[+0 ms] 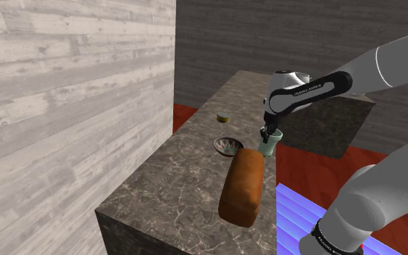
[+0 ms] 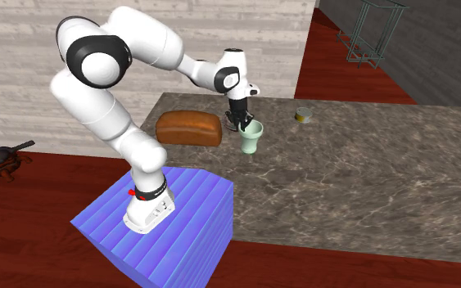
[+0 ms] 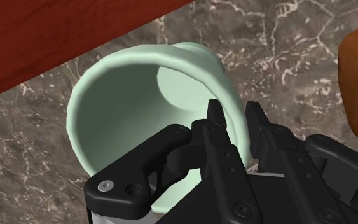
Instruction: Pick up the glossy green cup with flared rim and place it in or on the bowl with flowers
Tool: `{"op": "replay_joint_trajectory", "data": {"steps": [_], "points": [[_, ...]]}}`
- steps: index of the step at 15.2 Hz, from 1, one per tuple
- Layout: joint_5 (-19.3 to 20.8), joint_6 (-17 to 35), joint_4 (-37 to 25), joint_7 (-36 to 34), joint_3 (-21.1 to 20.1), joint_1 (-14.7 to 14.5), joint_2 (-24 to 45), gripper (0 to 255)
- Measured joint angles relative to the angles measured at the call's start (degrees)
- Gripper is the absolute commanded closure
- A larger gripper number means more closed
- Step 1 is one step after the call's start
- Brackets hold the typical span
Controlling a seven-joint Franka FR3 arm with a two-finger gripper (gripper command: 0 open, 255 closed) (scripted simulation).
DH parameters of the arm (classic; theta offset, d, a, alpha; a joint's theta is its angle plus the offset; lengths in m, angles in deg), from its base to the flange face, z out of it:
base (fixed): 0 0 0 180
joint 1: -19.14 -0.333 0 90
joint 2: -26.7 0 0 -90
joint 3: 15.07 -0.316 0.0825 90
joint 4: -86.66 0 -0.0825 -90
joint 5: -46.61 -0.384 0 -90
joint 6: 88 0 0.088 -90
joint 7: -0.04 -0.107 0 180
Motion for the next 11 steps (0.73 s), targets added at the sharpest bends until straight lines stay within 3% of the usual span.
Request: {"op": "replay_joint_trajectory", "data": {"steps": [11], "points": [[-0.76, -9.45, -5.25, 0.94, -0.97, -0.24, -4.26, 255]]}}
